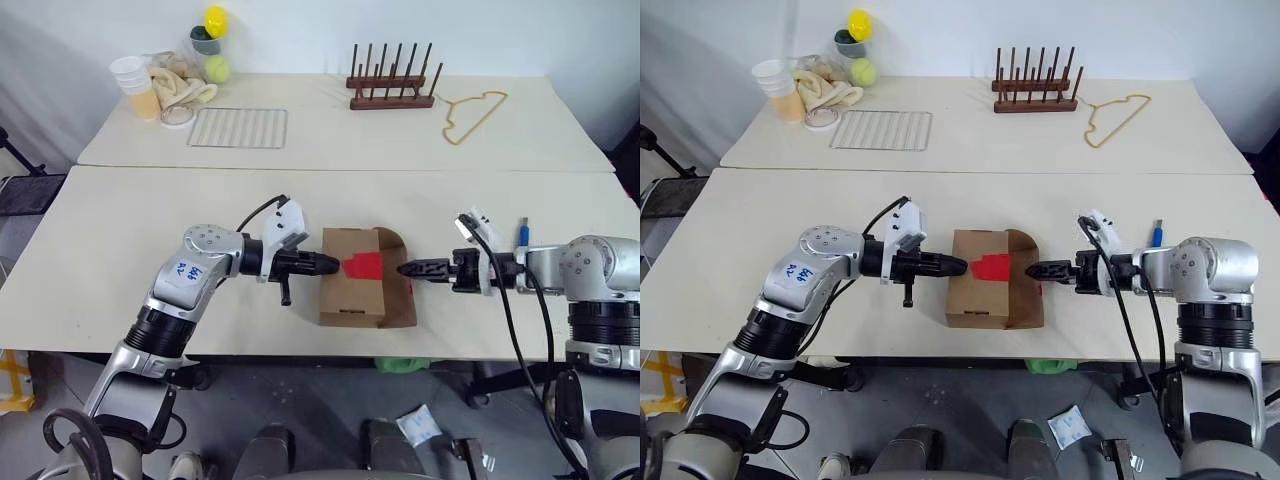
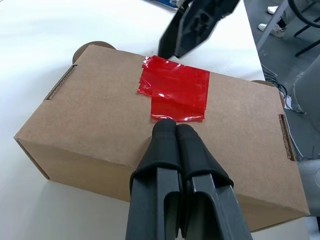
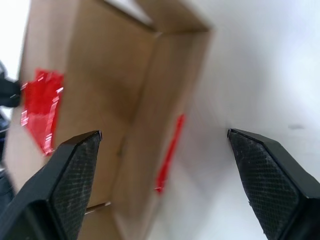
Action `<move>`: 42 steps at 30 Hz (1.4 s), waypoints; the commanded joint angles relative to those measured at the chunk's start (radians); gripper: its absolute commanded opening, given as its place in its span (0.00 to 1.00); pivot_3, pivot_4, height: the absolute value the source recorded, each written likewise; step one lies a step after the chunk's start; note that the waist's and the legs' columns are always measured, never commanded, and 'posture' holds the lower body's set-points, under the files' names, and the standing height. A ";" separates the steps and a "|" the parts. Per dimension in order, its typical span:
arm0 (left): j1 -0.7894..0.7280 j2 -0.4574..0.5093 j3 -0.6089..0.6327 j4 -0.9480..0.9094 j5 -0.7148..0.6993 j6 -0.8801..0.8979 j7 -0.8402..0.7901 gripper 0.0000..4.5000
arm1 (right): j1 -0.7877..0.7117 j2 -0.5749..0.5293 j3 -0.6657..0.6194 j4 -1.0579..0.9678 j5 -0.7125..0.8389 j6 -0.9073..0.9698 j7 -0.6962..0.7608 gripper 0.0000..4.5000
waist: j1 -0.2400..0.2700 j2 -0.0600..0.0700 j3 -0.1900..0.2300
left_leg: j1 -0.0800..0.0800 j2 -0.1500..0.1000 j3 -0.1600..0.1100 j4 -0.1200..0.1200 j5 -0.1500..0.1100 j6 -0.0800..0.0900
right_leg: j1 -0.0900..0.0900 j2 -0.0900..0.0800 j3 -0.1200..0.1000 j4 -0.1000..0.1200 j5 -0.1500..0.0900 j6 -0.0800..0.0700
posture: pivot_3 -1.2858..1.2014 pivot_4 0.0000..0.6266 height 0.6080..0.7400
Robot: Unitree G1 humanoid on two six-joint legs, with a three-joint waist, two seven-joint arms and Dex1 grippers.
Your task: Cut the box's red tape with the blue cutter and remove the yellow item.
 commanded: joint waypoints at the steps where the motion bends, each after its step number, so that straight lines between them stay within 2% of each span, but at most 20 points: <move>1: 0.018 0.005 -0.031 0.013 0.025 0.013 0.001 0.00 | 0.018 0.008 0.032 -0.039 0.024 0.006 0.017 0.82 | 0.000 0.000 0.000 | 0.000 0.000 0.000 0.000 0.000 0.000 | 0.000 0.000 0.000 0.000 0.000 0.000 | 0.52 0.24 1.00; 5: 0.020 0.006 -0.030 0.010 0.024 0.014 0.001 0.00 | 0.022 0.017 0.057 -0.021 0.002 -0.022 0.006 0.54 | 0.000 0.000 0.000 | 0.000 0.000 0.000 0.000 0.000 0.000 | 0.000 0.000 0.000 0.000 0.000 0.000 | 0.52 0.24 1.00; 21: 0.030 0.005 -0.030 0.000 0.022 0.013 0.004 0.00 | 0.005 0.067 0.172 -0.022 -0.046 -0.072 -0.018 0.54 | -0.002 0.000 -0.001 | 0.001 0.000 0.000 0.000 0.000 0.000 | 0.000 0.000 0.000 0.000 0.000 0.000 | 0.52 0.24 1.00; 24: 0.034 0.007 -0.030 -0.005 0.022 0.014 0.004 0.00 | 0.008 0.061 0.176 -0.025 -0.052 -0.076 -0.017 0.41 | -0.002 -0.001 -0.001 | 0.001 0.000 0.000 0.000 0.000 0.000 | 0.000 0.000 0.000 0.000 0.000 0.000 | 0.52 0.24 1.00; 28: 0.034 0.009 -0.028 -0.002 0.023 0.009 0.005 0.00 | 0.005 0.038 0.177 -0.032 -0.066 -0.083 -0.017 0.11 | -0.001 -0.001 -0.001 | 0.001 0.000 0.000 -0.001 0.000 0.000 | 0.000 0.000 0.000 0.000 0.000 0.000 | 0.52 0.24 1.00; 30: 0.033 0.005 -0.027 0.001 0.022 0.006 0.007 0.00 | -0.001 0.026 0.178 -0.034 -0.079 -0.091 -0.025 0.01 | -0.001 -0.001 -0.001 | 0.001 0.000 0.000 -0.001 0.000 0.000 | 0.000 0.000 0.000 0.000 0.000 0.000 | 0.52 0.24 1.00; 33: 0.033 -0.009 -0.020 0.000 0.011 0.004 0.011 0.00 | -0.016 0.018 0.162 -0.043 -0.085 -0.088 -0.040 0.01 | 0.000 -0.001 -0.001 | 0.001 0.000 0.000 -0.001 0.000 0.000 | 0.000 0.000 0.000 0.000 0.000 0.000 | 0.52 0.24 1.00; 37: 0.020 -0.081 0.029 -0.021 -0.063 0.063 0.041 0.00 | -0.079 0.010 0.101 -0.089 -0.057 -0.008 -0.064 0.01 | 0.003 -0.001 0.000 | -0.001 -0.001 0.000 0.000 0.000 0.000 | -0.001 -0.001 0.000 0.000 0.000 0.000 | 0.52 0.24 1.00; 42: 0.035 -0.138 -0.003 0.015 -0.019 0.012 0.082 0.00 | -0.142 -0.094 0.108 -0.147 -0.037 0.058 -0.070 0.01 | 0.004 0.000 0.000 | -0.005 -0.001 -0.001 0.000 0.000 0.000 | -0.005 -0.001 -0.001 -0.001 0.000 0.001 | 0.52 0.24 1.00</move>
